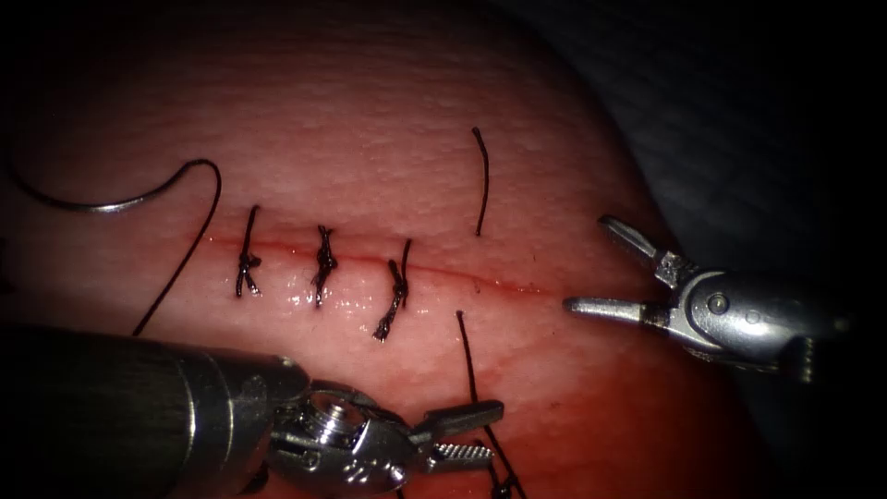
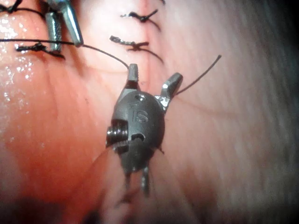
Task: Wound Closure
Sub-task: Grasp a long working length of suture with the left gripper
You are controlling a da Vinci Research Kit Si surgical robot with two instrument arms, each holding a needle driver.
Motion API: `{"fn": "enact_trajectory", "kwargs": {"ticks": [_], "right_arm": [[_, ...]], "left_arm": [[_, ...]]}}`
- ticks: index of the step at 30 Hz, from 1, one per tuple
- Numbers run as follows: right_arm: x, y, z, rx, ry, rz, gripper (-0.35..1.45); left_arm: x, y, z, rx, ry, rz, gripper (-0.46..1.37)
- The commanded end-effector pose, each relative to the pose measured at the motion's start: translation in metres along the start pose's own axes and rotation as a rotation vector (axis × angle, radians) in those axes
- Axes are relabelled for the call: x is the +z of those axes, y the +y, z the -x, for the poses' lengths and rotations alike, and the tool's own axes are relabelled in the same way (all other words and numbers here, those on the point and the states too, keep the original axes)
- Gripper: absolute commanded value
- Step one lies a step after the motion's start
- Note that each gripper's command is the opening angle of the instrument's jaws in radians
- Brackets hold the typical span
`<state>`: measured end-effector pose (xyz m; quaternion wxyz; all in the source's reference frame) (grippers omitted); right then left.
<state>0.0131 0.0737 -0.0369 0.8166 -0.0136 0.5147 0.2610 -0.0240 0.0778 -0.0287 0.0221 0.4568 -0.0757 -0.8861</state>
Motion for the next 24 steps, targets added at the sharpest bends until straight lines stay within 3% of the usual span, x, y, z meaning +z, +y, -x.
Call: {"fn": "enact_trajectory", "kwargs": {"ticks": [1,10,13,15,20,24], "right_arm": [[0.0,0.0,0.0,0.0,0.001,0.001,0.67],[0.0,0.0001,0.0,0.0,0.001,0.001,0.66],[0.0,0.0001,0.0001,-0.001,0.001,0.001,0.66],[0.0,0.0001,0.0001,-0.001,0.001,0.0,0.65],[0.0001,0.0002,0.0003,-0.009,0.009,-0.012,0.67],[0.0007,0.0002,0.0009,-0.083,0.056,-0.084,0.69]], "left_arm": [[0.0002,0.0,-0.0001,-0.002,0.003,0.003,0.19],[0.0012,0.0007,-0.0006,-0.001,0.009,0.001,0.2],[0.0012,0.0008,-0.0008,-0.002,0.009,0.002,0.06],[0.0012,0.0006,-0.0009,-0.003,0.01,0.002,-0.34],[0.001,-0.0002,-0.0007,0.03,0.013,0.009,-0.35],[0.0011,-0.0014,-0.0003,0.039,0.02,0.012,-0.35]]}}
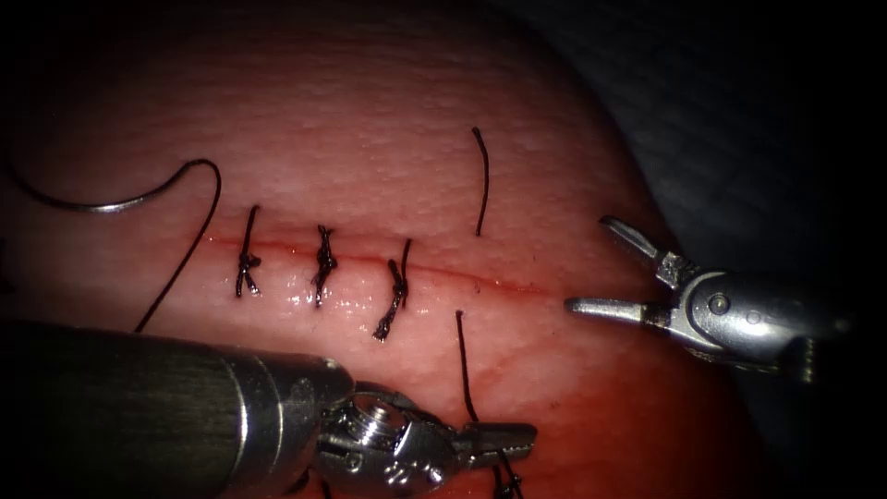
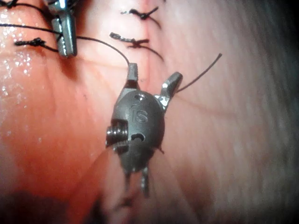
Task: Wound Closure
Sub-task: Grasp a long working length of suture with the left gripper, then with the right hand, pass more suture to the left hand.
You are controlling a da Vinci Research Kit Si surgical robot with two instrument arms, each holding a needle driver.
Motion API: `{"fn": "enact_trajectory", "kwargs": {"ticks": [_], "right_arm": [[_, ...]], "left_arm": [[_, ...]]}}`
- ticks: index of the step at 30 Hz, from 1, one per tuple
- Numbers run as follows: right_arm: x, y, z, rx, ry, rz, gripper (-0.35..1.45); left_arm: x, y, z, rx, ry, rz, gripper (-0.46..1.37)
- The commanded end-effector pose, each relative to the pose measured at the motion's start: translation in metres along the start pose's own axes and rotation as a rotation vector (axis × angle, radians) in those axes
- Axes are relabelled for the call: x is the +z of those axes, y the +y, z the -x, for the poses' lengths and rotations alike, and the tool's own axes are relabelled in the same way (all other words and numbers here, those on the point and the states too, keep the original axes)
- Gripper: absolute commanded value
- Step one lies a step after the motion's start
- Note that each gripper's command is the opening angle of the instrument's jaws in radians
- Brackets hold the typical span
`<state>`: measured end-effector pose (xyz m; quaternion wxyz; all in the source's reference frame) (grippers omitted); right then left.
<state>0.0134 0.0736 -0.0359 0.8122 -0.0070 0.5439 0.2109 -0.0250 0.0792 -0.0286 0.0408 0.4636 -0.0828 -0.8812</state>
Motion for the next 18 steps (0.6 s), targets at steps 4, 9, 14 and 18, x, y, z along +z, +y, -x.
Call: {"fn": "enact_trajectory", "kwargs": {"ticks": [4,9,14,18], "right_arm": [[0.0013,-0.0002,0.0011,-0.087,0.05,-0.062,0.83],[0.0029,-0.0012,0.0016,-0.125,0.114,-0.138,0.87],[0.0042,-0.002,0.0017,-0.158,0.178,-0.174,0.86],[0.0051,-0.0023,0.0017,-0.185,0.209,-0.212,0.85]], "left_arm": [[0.0002,-0.0008,0.0004,0.011,0.007,0.009,-0.35],[0.0006,-0.0017,0.0006,0.033,0.009,0.011,-0.35],[0.0011,-0.0026,0.0006,0.052,0.013,0.014,-0.35],[0.0011,-0.0034,0.0004,0.053,0.02,0.016,-0.35]]}}
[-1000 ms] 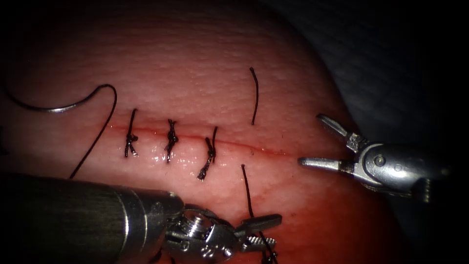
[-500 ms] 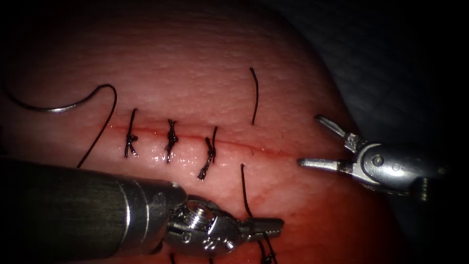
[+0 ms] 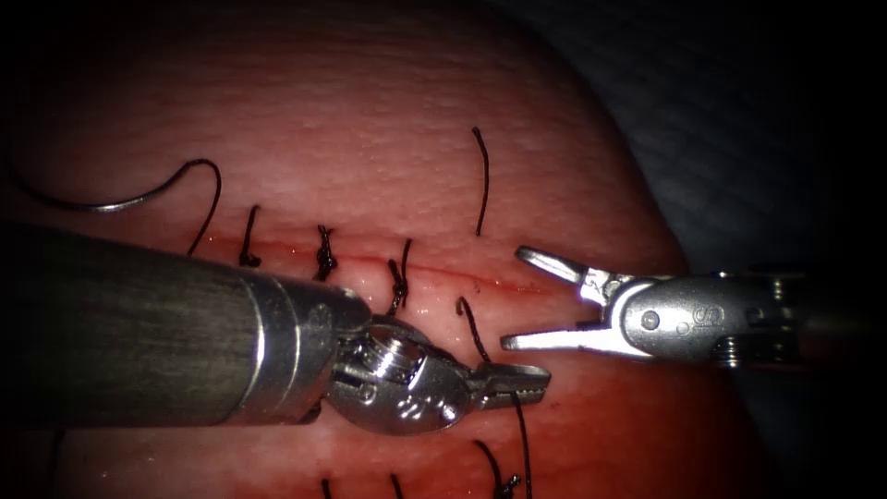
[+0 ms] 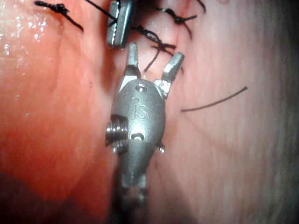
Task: Wound Closure
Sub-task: With the right hand, pass more suture to the left hand.
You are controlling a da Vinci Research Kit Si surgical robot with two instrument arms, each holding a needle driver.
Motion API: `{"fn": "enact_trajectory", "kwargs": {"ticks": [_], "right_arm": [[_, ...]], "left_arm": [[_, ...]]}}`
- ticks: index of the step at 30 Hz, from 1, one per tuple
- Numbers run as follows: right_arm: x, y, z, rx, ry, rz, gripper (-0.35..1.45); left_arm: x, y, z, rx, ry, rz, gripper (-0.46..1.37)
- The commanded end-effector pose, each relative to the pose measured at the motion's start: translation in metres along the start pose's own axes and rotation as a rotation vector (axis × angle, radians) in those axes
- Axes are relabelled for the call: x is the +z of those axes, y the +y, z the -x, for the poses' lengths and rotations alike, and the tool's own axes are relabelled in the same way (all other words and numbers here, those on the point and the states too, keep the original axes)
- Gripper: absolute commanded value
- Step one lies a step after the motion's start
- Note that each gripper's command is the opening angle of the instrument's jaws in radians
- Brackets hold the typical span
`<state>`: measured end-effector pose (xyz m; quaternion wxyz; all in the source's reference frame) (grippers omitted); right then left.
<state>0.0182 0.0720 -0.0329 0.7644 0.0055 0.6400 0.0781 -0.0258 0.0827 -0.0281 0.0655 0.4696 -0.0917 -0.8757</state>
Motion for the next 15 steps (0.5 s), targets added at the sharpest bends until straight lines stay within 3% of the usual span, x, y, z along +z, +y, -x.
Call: {"fn": "enact_trajectory", "kwargs": {"ticks": [1,10,15], "right_arm": [[0.0004,0.0002,0.0001,-0.018,0.018,-0.023,0.82],[0.0044,0.0002,0.0006,-0.082,0.075,-0.113,0.63],[0.0049,0.0,0.001,-0.094,0.106,-0.15,-0.23]], "left_arm": [[-0.0003,-0.0003,-0.0001,0.0,0.003,0.011,-0.35],[-0.001,-0.0002,0.0001,0.002,0.009,0.017,-0.35],[-0.0012,-0.0001,0.0002,0.003,0.011,0.018,-0.35]]}}
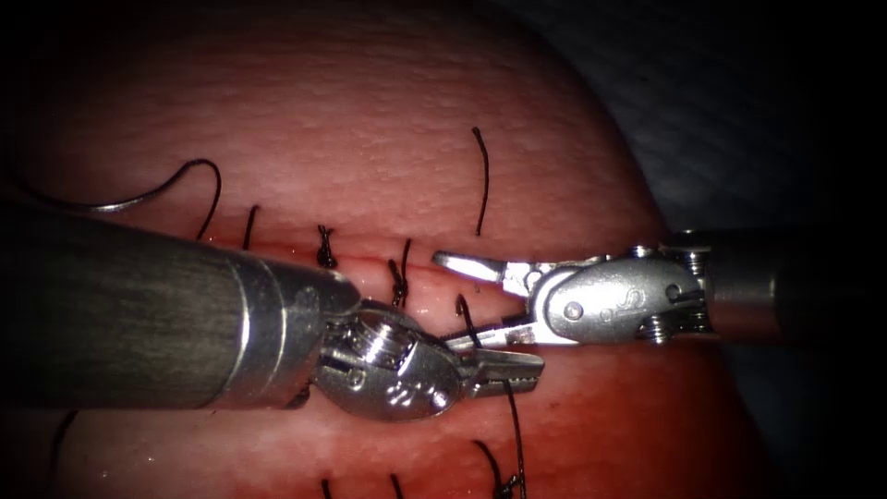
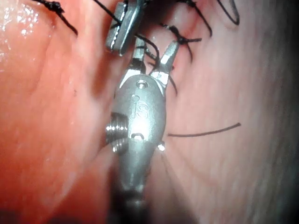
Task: Wound Closure
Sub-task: With the right hand, pass more suture to the left hand.
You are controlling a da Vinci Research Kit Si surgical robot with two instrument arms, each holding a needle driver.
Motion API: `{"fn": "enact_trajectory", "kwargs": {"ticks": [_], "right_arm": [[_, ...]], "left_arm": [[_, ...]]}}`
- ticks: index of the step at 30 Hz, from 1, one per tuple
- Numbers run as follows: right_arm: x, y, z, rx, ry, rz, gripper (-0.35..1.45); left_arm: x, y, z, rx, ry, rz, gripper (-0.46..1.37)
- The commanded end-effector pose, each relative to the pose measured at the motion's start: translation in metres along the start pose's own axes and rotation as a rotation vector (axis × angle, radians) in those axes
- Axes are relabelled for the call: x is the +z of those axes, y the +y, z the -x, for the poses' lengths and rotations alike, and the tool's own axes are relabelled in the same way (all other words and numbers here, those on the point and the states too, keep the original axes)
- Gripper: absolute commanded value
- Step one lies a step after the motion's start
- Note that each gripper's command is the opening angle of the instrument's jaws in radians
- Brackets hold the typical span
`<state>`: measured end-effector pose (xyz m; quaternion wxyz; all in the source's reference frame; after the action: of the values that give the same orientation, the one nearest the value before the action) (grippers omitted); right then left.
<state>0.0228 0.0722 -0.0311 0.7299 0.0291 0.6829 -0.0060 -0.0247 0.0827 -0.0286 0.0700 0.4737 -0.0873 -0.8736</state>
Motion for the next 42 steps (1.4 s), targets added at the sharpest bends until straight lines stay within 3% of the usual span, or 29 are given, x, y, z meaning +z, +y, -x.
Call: {"fn": "enact_trajectory", "kwargs": {"ticks": [1,11,14,15,18,20,28,35,42], "right_arm": [[-0.0002,0.0002,0.0001,-0.002,0.003,-0.002,-0.35],[-0.0016,0.0014,0.0004,-0.009,-0.019,0.041,-0.35],[-0.002,0.0017,0.0009,-0.011,-0.033,0.055,-0.35],[-0.0023,0.0018,0.0012,-0.012,-0.041,0.062,-0.35],[-0.0028,0.0021,0.002,-0.015,-0.054,0.073,-0.35],[-0.0032,0.0025,0.0028,-0.019,-0.069,0.088,-0.35],[-0.0037,0.0037,0.0052,-0.003,-0.09,0.11,-0.35],[-0.0041,0.0049,0.0061,0.013,-0.097,0.12,-0.35],[-0.0042,0.0057,0.0064,0.019,-0.099,0.129,-0.35]], "left_arm": [[0.0,0.0,0.0,0.0,0.0,0.007,-0.35],[0.0,0.0002,0.0001,0.002,-0.001,0.006,-0.35],[0.0,0.0002,0.0001,-0.01,0.0,0.006,0.14],[0.0001,0.0002,0.0001,-0.016,-0.001,0.008,0.49],[0.0002,0.0002,0.0001,-0.021,0.006,-0.01,0.82],[0.0002,0.0003,0.0,-0.021,0.013,-0.029,0.9],[0.0002,0.0017,-0.0013,-0.025,0.02,-0.054,0.82],[0.0,0.0031,-0.0028,-0.012,0.018,-0.054,0.72],[-0.0002,0.0037,-0.0034,-0.012,0.019,-0.057,0.45]]}}
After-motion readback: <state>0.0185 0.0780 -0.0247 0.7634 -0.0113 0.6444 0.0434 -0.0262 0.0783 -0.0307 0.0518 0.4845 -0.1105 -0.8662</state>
